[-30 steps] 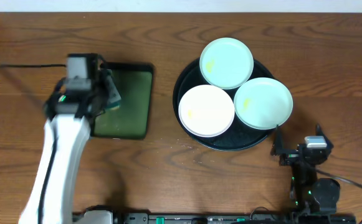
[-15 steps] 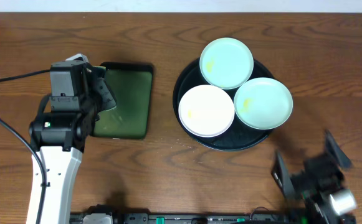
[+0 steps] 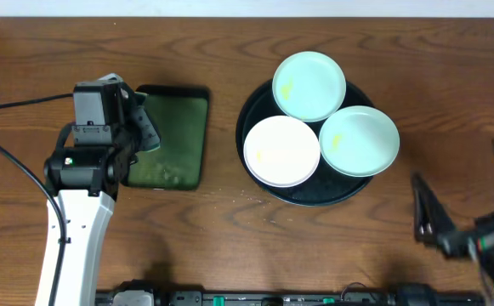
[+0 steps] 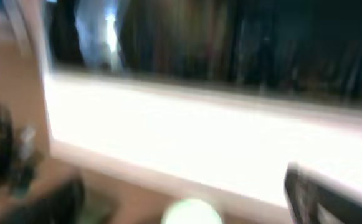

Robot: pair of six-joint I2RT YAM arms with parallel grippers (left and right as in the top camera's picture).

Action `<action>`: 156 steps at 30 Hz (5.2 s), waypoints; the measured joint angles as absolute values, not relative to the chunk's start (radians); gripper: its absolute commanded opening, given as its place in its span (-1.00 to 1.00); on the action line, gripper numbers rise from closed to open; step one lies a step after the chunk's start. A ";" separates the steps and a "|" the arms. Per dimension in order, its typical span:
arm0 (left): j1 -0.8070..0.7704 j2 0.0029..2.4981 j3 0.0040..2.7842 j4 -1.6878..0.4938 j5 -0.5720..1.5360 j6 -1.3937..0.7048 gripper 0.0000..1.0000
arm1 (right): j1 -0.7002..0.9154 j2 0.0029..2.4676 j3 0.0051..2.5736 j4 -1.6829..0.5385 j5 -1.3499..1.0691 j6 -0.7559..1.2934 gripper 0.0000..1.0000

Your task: Clean dirty plates on tray and stack at the side

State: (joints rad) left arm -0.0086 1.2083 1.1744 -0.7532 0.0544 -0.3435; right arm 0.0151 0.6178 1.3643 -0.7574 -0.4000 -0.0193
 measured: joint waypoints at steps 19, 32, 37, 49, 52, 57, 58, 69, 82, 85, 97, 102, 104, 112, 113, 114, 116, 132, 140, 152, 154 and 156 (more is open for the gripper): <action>-0.009 1.208 1.174 -0.752 0.054 -0.344 -0.85 | 0.232 1.724 1.891 -1.450 -0.256 0.065 0.42; -0.009 1.230 1.174 -0.756 0.054 -0.344 -0.85 | 0.350 2.113 1.892 -1.199 -0.121 0.057 -0.57; -0.009 1.245 1.174 -0.755 0.054 -0.344 -0.85 | 0.376 2.193 1.892 -1.187 -0.071 0.052 -0.42; -0.009 1.274 1.174 -0.754 0.054 -0.344 -0.85 | 0.379 2.229 1.826 -1.118 -0.011 0.041 -0.21; -0.009 1.274 1.174 -0.754 0.054 -0.344 -0.85 | 0.379 2.229 1.792 -1.086 -0.007 0.032 -0.26; -0.009 1.274 1.174 -0.754 0.054 -0.344 -0.85 | 0.379 2.229 1.779 -1.064 -0.007 0.014 -0.37; -0.009 1.274 1.174 -0.754 0.054 -0.344 -0.85 | 0.379 2.229 1.779 -1.061 -0.007 0.013 -0.37; -0.009 1.274 1.174 -0.756 0.054 -0.344 -0.85 | 0.379 2.235 1.737 -1.031 -0.007 0.009 -0.55; -0.009 1.435 1.174 -0.676 0.055 -0.348 -0.85 | 0.374 2.239 1.715 -1.016 -0.004 0.003 -0.78; -0.009 1.501 1.174 -0.639 0.056 -0.351 -0.85 | 0.374 2.239 1.715 -1.016 -0.005 0.003 -0.83; -0.041 1.336 1.180 -0.600 0.200 -0.474 -0.85 | 0.373 2.239 1.715 -1.015 -0.006 0.002 -0.80; -0.172 1.395 1.180 -0.589 0.235 -0.570 -0.85 | 0.373 2.239 1.715 -1.013 -0.007 0.003 -0.80; -0.230 1.455 1.180 -0.566 0.240 -0.588 -0.85 | 0.373 2.239 1.715 -1.012 -0.009 0.003 -0.80; -0.447 1.739 1.180 -0.369 0.257 -0.685 -0.85 | 0.373 2.239 1.715 -1.009 -0.011 0.003 -0.79; -0.474 1.768 1.180 -0.346 0.257 -0.690 -0.85 | 0.373 2.239 1.715 -1.009 -0.012 0.003 -0.79; -0.495 1.790 1.180 -0.330 0.257 -0.694 -0.85 | 0.373 2.239 1.715 -1.009 -0.012 0.003 -0.79; -0.532 1.822 1.180 -0.310 0.252 -0.704 -0.85 | 0.373 2.239 1.715 -1.009 -0.012 0.003 -0.79; -0.645 1.862 1.180 -0.249 0.063 -0.771 -0.17 | 0.373 2.239 1.715 -1.008 -0.019 0.003 -0.69; -0.645 1.862 1.180 -0.253 0.049 -0.783 0.03 | 0.373 2.236 1.698 -0.984 -0.023 0.004 -0.62; -0.645 1.862 1.180 -0.258 0.045 -0.770 0.03 | 0.373 2.210 1.652 -0.936 -0.030 0.003 -0.69; -0.645 1.862 1.180 -0.258 0.033 -0.762 0.04 | 0.373 2.210 1.652 -0.936 -0.029 0.003 -0.68; -0.645 1.862 1.180 -0.258 0.015 -0.756 0.02 | 0.373 2.210 1.652 -0.936 -0.029 0.003 -0.67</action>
State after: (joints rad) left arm -0.6453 1.8618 1.1805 -0.2577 0.0151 -0.7559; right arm 0.3729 2.2101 1.6524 -0.9356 -0.0292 0.0032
